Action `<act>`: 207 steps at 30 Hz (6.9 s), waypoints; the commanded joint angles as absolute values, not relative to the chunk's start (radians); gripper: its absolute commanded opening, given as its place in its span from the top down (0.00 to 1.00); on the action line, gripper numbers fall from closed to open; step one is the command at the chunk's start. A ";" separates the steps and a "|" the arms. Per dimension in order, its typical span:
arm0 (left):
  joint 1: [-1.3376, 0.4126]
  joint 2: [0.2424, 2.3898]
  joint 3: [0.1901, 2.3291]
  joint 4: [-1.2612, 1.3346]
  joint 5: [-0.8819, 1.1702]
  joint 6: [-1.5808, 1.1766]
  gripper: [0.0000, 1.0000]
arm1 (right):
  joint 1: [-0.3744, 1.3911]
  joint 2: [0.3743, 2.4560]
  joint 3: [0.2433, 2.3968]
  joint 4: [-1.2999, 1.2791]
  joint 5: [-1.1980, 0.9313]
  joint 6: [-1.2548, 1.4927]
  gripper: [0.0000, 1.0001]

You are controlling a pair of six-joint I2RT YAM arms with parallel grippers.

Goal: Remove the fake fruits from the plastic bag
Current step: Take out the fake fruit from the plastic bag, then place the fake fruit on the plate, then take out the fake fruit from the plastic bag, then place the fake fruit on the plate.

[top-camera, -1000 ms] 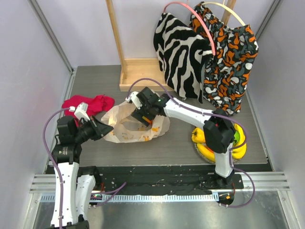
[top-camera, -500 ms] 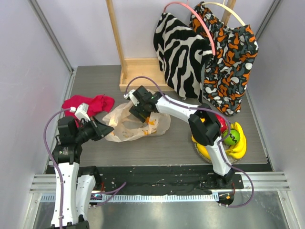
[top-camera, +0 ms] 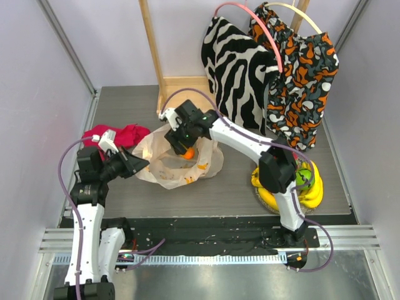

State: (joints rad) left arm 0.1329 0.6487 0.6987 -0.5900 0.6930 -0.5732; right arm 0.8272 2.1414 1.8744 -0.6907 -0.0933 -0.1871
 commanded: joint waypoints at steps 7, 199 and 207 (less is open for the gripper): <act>0.109 0.779 0.759 -0.431 0.677 -0.572 1.00 | 0.833 1.761 1.970 -0.718 -0.597 -0.127 0.71; 0.123 0.894 0.850 -0.379 0.594 -0.537 1.00 | -0.055 1.121 1.376 -1.005 -0.141 -0.831 0.99; 0.124 0.879 0.841 -0.377 0.595 -0.535 1.00 | -0.058 1.037 1.212 -1.104 -0.250 -0.933 0.99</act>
State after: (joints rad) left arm 0.1181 0.9039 0.8425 -0.4343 0.5774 -0.5251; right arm -0.0570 1.1038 1.2827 -1.0645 -0.1905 -0.8738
